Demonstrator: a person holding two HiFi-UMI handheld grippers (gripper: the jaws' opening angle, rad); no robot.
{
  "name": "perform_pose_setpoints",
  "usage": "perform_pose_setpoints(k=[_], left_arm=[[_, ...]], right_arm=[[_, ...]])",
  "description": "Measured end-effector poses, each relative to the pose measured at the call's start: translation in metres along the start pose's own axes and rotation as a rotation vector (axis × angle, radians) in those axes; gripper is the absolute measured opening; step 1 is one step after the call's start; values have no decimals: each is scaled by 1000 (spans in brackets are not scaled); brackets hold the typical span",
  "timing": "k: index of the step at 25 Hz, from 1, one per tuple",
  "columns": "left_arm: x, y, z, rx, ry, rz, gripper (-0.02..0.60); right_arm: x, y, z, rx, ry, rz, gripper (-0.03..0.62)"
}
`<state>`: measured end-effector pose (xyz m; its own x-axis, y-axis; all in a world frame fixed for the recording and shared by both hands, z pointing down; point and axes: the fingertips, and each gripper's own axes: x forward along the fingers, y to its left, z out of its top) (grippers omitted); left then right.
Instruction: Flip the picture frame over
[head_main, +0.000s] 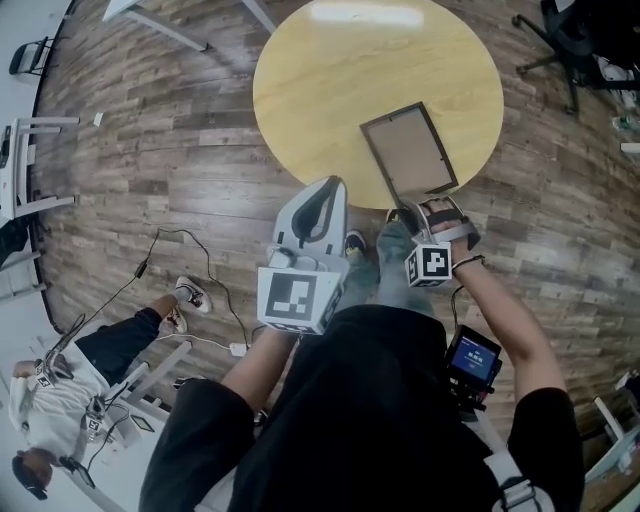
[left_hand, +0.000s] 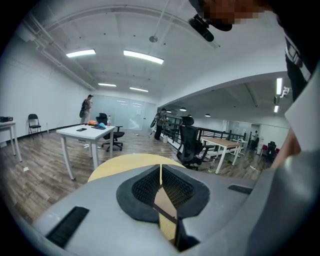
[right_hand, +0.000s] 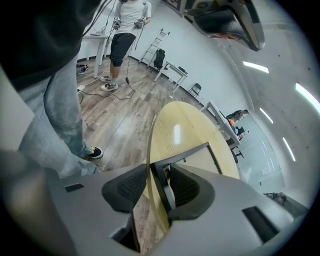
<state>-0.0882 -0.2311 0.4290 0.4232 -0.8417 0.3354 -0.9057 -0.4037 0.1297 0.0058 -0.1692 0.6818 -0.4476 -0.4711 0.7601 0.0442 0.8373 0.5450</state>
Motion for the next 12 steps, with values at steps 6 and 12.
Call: perform_pose_setpoints(k=[6,12], left_arm=[[1,-2,-1,-4,-1,1,29],[4,-3,3,5,-13,-12,29]], right_arm=[[-12,20,10,-2,-49,54,127],[-40,-8,43,111,-212,59,116]])
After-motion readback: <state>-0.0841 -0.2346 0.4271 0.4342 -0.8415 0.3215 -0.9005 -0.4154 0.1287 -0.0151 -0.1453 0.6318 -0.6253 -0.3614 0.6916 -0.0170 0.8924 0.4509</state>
